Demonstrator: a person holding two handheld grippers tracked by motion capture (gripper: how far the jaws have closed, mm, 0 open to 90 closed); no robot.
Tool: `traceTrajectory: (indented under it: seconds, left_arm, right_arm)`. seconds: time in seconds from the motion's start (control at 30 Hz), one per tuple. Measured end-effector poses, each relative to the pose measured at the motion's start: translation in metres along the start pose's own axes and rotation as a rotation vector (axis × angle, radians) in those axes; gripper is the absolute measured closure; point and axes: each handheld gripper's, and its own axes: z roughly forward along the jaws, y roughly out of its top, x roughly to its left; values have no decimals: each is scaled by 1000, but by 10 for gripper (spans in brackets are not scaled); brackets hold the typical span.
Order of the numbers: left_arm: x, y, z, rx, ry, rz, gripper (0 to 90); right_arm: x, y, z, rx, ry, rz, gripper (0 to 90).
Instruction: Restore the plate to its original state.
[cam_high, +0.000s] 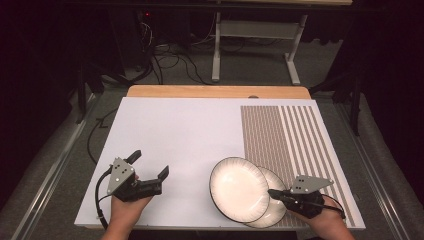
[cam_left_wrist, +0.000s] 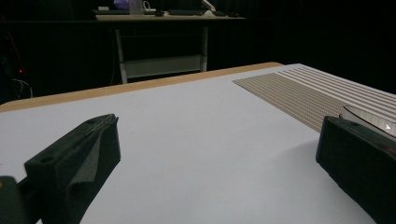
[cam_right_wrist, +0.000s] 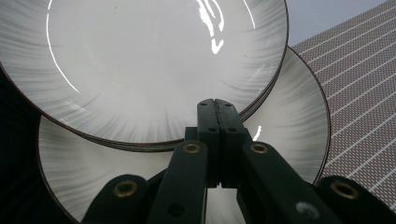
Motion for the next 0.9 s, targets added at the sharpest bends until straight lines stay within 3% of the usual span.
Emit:
traceTrajectory:
  seconds: [0.9]
  left_arm:
    - [0,0,-1,1,-2,10,6]
  right_arm:
    - [-1,0,-1,3,-1,7,900]
